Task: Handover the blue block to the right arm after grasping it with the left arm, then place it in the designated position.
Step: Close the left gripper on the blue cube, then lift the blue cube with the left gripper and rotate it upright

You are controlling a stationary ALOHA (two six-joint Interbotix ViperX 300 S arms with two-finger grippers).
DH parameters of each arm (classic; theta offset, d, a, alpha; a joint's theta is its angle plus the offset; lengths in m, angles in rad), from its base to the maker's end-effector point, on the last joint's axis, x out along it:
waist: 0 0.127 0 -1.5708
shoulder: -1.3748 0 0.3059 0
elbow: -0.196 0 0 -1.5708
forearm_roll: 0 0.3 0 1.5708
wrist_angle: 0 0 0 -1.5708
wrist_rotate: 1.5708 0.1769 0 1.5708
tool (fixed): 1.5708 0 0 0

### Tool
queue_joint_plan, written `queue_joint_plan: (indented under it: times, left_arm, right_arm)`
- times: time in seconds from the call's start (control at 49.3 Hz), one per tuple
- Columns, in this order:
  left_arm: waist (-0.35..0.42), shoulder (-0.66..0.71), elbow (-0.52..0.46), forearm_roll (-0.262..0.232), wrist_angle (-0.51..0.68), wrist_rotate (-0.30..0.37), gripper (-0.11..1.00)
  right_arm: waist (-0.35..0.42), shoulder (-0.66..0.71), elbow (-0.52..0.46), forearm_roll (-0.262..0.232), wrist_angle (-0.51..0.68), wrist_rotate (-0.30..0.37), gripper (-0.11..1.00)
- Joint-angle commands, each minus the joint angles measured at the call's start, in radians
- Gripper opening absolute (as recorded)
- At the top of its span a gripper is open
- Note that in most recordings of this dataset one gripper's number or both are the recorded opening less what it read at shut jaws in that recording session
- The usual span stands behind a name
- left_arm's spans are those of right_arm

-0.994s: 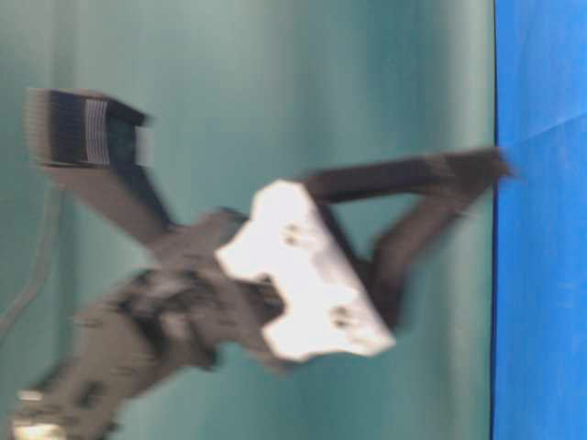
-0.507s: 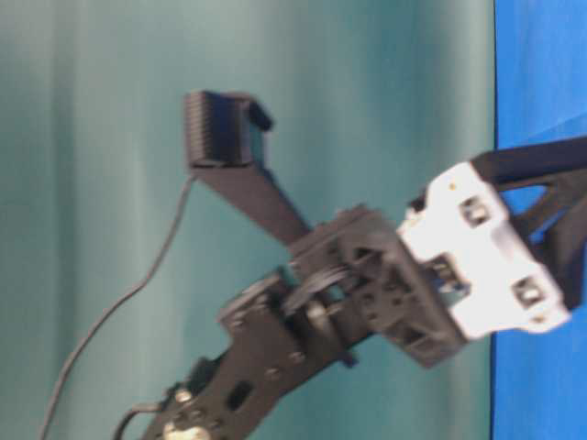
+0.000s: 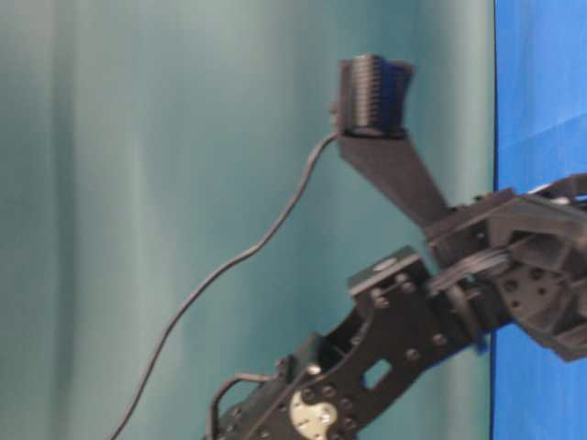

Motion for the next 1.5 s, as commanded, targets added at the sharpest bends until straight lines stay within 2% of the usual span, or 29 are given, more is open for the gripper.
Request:
queue_joint_plan:
  times: [0.0, 0.324, 0.406, 0.507, 0.527, 1.115, 1.48]
  left_arm:
    - [-0.002, -0.014, -0.021, 0.002, -0.011, -0.002, 0.91]
    - [-0.002, -0.014, -0.026, 0.003, -0.011, 0.002, 0.87]
    - [-0.002, -0.012, -0.029, 0.003, -0.005, 0.003, 0.75]
    - [-0.002, -0.012, -0.029, 0.003, -0.005, 0.002, 0.47]
    - [-0.002, -0.012, -0.029, 0.003, -0.005, 0.0, 0.45]
    - [-0.005, -0.026, -0.037, 0.003, 0.025, -0.009, 0.46]
    - [-0.014, -0.104, -0.081, 0.002, 0.132, -0.012, 0.46]
  right_arm:
    - [-0.002, 0.008, -0.017, 0.003, -0.009, 0.0, 0.97]
    - [-0.002, 0.009, -0.017, 0.003, -0.006, 0.0, 0.97]
    - [-0.002, 0.011, -0.017, 0.003, -0.006, 0.0, 0.97]
    - [-0.002, 0.012, -0.017, 0.003, -0.006, 0.002, 0.97]
    - [-0.002, 0.012, -0.017, 0.003, -0.005, 0.002, 0.96]
    - [-0.002, 0.012, -0.017, 0.003, -0.005, 0.0, 0.96]
    - [-0.002, 0.012, -0.017, 0.003, -0.005, 0.002, 0.96]
